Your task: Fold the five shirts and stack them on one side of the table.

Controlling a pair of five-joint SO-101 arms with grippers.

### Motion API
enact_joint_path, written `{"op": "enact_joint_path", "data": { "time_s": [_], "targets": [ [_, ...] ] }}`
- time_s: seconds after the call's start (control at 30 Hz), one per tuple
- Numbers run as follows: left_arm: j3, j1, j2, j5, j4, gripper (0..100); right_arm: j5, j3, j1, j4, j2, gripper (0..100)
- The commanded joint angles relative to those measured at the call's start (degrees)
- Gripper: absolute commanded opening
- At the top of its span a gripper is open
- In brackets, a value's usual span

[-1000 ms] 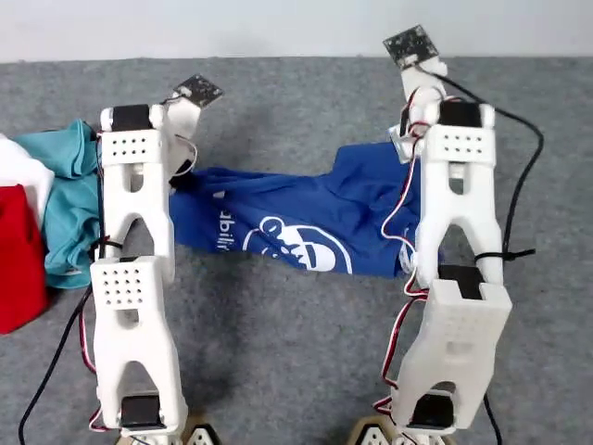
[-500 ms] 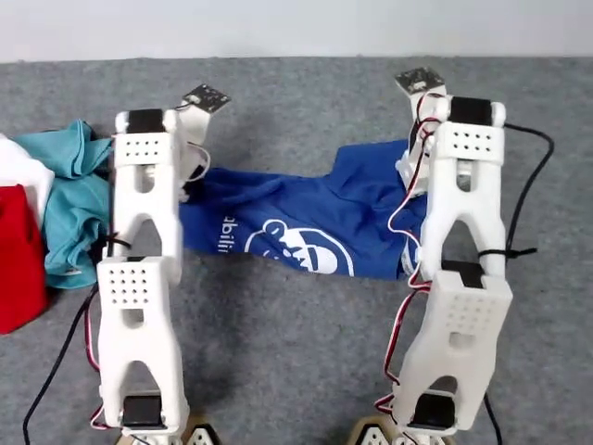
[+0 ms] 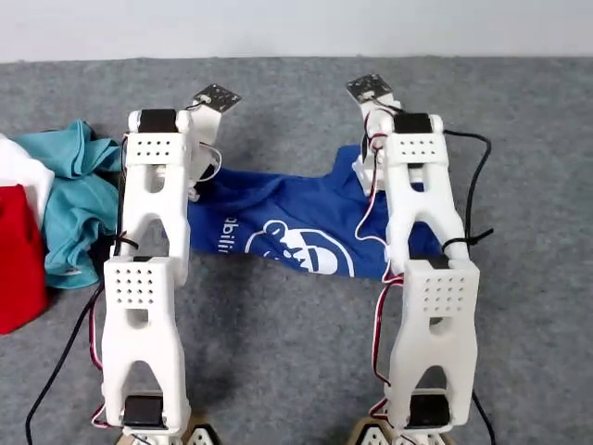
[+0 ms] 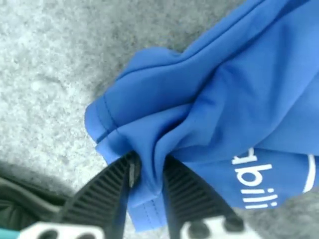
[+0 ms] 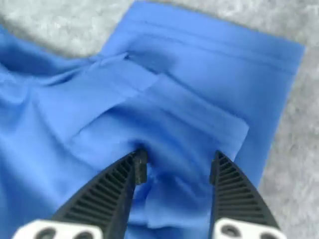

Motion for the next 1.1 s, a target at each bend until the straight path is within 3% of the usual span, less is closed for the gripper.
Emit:
{"op": "enact_joint_path", "data": {
  "time_s": [0.0,0.2,0.33,0.37,0.63,0.83,1.07],
  "targets": [
    [-0.31,0.79,-1.67,0.44,0.97,2,-0.53,-1.93,2.68,-5.58,0.75,21.2],
    [-0.22,2.02,-1.67,0.44,0.97,2,-0.18,-1.93,3.30,-9.63,3.21,19.6],
    [-0.22,3.34,-1.67,0.53,0.97,2,3.69,-1.93,3.30,-9.01,3.74,4.2],
    [-0.22,3.34,-1.67,0.53,0.97,2,5.36,-1.93,3.30,-7.69,3.21,0.2],
    [1.45,2.02,-2.37,0.62,1.23,2,7.12,-2.02,3.91,13.49,-13.41,1.0],
    [26.86,2.02,-14.07,0.18,1.14,2,7.38,-1.14,4.26,25.80,-26.59,1.0],
    [54.90,2.02,-36.57,0.18,1.14,2,7.47,15.30,2.15,25.36,-37.58,1.0]
  ]
}}
